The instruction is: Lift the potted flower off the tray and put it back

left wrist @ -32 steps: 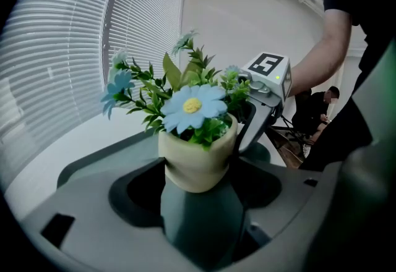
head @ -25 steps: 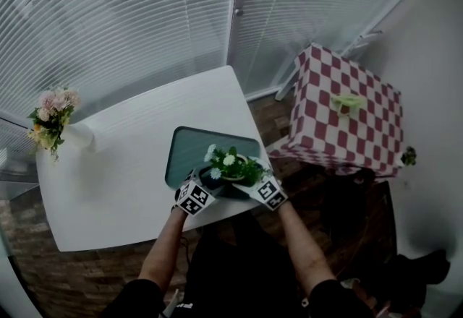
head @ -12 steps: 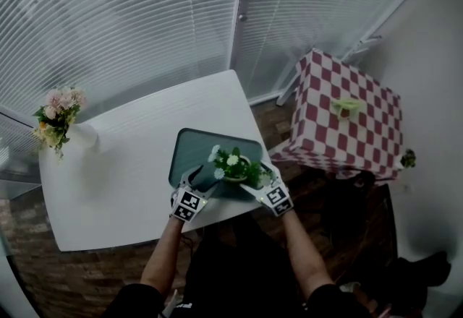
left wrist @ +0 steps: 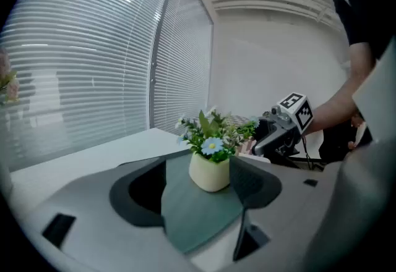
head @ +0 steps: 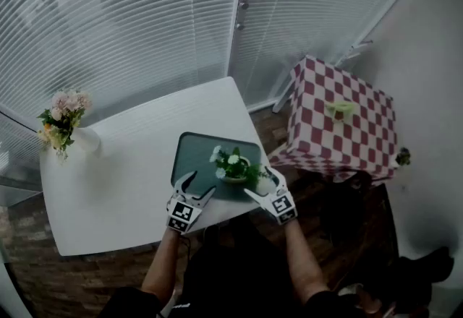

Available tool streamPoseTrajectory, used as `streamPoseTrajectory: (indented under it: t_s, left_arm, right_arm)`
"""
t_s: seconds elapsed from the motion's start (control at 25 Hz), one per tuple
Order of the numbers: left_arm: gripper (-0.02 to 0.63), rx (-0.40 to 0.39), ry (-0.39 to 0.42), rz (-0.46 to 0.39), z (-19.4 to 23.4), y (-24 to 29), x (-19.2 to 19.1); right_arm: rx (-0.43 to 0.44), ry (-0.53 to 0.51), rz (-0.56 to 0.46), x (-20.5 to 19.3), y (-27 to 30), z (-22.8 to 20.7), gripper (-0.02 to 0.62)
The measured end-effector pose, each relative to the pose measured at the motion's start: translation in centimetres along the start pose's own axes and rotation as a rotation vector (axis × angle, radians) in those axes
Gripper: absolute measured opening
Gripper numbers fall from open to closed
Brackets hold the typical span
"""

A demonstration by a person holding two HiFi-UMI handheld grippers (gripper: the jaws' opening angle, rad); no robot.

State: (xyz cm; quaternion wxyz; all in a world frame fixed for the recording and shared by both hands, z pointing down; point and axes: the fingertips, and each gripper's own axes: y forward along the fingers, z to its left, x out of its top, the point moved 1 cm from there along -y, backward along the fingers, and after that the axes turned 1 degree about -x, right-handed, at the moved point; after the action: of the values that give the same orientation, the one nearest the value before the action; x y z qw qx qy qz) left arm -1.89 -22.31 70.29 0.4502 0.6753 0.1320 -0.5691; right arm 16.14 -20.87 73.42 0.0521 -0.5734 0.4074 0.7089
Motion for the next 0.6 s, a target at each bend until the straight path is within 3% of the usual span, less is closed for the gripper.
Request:
streamPoseTrajectory:
  t_s: [0.4, 0.6]
  left_arm:
    - [0.302, -0.065, 0.082, -0.045, -3.3, -3.6, 0.2]
    - [0.302, -0.102, 0.110, -0.072, -5.3, -5.8, 0.5]
  right_arm:
    - [-0.141, 0.031, -0.107, 1.4, -5.4, 3.2, 0.402]
    - [-0.196, -0.006, -0.099, 1.7, -7.6, 6.1, 0.402]
